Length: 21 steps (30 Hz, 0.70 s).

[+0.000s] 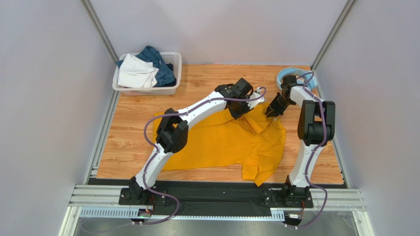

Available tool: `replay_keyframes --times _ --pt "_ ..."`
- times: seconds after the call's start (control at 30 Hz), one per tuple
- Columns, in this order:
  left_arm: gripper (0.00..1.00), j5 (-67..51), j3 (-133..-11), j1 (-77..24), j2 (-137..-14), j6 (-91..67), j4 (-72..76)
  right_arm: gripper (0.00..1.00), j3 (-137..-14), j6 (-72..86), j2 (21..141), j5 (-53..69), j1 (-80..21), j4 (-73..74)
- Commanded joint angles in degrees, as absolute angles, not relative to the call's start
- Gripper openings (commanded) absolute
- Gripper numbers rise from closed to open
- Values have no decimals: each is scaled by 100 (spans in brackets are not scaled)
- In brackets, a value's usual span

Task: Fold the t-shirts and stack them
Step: Fold the tshirt

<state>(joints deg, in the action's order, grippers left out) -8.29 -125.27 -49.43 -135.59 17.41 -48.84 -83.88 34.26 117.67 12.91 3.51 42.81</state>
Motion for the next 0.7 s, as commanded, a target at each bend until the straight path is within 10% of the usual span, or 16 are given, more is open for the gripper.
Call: replay_keyframes --times 0.0,0.67 --pt "0 -949 -12595 -4948 -13096 1934 -5132 24 -8191 3384 12041 1160 246 4254" --pt "20 -1767 -11953 -5133 -13395 3358 -7032 24 -8314 3393 12059 1143 255 4342"
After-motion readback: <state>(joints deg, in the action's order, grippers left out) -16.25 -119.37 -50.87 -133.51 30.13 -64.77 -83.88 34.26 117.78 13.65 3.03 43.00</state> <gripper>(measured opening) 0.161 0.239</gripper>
